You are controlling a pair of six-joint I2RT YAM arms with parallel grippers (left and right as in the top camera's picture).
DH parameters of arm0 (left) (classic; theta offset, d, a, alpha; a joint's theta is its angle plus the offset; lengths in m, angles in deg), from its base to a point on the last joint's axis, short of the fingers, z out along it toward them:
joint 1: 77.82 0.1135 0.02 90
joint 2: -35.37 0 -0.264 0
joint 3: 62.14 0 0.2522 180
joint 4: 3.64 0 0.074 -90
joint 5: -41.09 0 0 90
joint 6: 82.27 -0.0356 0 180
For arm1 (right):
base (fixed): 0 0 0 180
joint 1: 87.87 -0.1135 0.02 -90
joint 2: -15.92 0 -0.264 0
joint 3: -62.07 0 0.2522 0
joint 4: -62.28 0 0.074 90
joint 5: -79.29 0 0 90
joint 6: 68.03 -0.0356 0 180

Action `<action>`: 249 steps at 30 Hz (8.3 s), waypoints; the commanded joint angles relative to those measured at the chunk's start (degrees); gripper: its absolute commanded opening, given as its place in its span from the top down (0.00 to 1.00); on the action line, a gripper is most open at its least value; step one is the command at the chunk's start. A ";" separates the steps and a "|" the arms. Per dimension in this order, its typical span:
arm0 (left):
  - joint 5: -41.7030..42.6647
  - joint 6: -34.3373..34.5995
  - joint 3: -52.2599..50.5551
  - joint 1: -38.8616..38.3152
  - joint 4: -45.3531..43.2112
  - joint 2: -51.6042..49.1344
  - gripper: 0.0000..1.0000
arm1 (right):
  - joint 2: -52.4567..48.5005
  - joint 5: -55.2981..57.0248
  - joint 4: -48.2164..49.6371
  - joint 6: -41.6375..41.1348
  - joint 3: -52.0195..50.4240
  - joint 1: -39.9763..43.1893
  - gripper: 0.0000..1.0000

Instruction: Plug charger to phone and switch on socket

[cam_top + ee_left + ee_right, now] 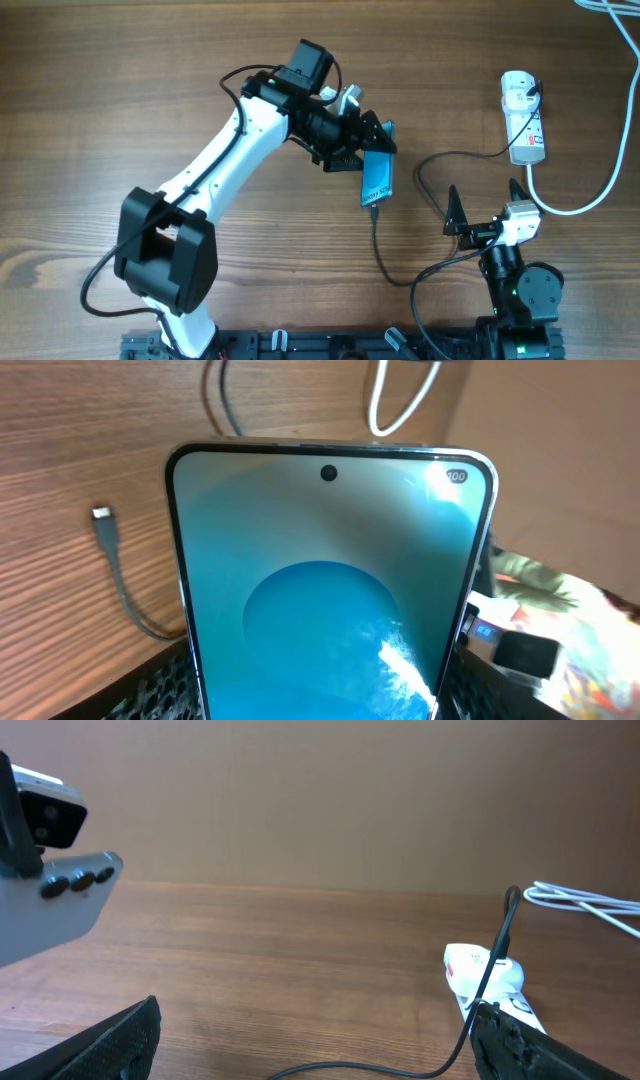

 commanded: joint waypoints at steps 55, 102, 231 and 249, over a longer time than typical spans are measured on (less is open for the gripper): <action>35.19 28.26 0.22 15.65 -19.69 2.12 0.32 | 0.35 0.59 0.15 -0.42 -0.07 0.22 0.00; 36.89 37.66 0.22 18.78 -19.69 2.12 0.32 | 0.35 0.59 0.15 -0.42 -0.07 0.22 0.01; 25.79 43.65 0.22 15.69 -19.69 2.10 0.32 | -92.19 19.23 -51.74 -33.92 99.38 -38.40 0.45; 24.83 43.65 0.22 15.69 -19.69 2.10 0.31 | -92.52 20.90 -51.74 -34.97 99.38 -38.40 0.79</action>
